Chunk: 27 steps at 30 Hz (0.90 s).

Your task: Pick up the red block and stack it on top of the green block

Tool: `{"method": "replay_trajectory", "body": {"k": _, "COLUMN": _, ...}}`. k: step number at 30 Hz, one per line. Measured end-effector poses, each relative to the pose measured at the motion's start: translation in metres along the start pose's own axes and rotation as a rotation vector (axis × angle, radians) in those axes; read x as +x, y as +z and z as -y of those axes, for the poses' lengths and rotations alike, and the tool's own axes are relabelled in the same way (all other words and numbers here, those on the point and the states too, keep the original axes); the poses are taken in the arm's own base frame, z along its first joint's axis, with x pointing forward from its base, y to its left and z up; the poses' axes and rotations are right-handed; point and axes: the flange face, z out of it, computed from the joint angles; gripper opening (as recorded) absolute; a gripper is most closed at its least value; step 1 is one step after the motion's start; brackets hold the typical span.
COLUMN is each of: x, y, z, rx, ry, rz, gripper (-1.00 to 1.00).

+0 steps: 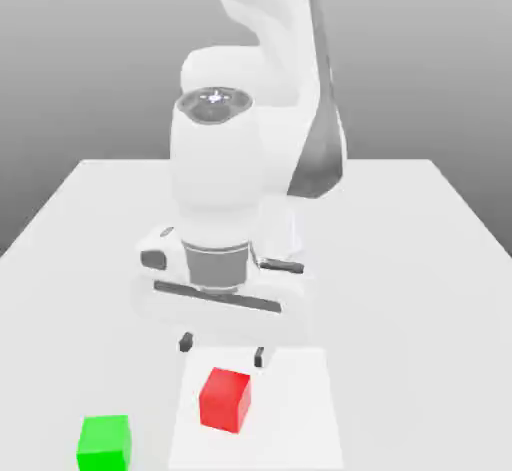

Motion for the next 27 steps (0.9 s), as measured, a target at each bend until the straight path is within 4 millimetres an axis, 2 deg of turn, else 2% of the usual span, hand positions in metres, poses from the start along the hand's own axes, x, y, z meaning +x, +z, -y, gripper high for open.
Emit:
{"method": "replay_trajectory", "body": {"k": 3, "x": -0.001, "y": 0.035, "z": -0.001, "rx": -0.003, "ry": 0.001, "rz": 0.002, "gripper": 0.0}}
{"method": "replay_trajectory", "body": {"k": 4, "x": -0.001, "y": 0.042, "z": -0.002, "rx": -0.003, "ry": 0.001, "rz": 0.002, "gripper": -1.0}}
{"method": "replay_trajectory", "body": {"k": 11, "x": -0.001, "y": 0.042, "z": -0.002, "rx": -0.003, "ry": 0.001, "rz": 0.002, "gripper": -1.0}}
{"method": "replay_trajectory", "body": {"k": 17, "x": 0.003, "y": -0.016, "z": -0.001, "rx": -0.003, "ry": 0.0, "rz": 0.002, "gripper": -1.0}}
{"method": "replay_trajectory", "body": {"k": 21, "x": 0.06, "y": -0.034, "z": -0.001, "rx": -0.004, "ry": -0.022, "rz": 0.006, "gripper": -1.0}}
{"method": "replay_trajectory", "body": {"k": 25, "x": 0.124, "y": -0.051, "z": -0.01, "rx": -0.003, "ry": -0.053, "rz": 0.005, "gripper": -1.0}}
{"method": "replay_trajectory", "body": {"k": 27, "x": 0.141, "y": -0.041, "z": -0.013, "rx": -0.002, "ry": -0.061, "rz": 0.004, "gripper": -1.0}}
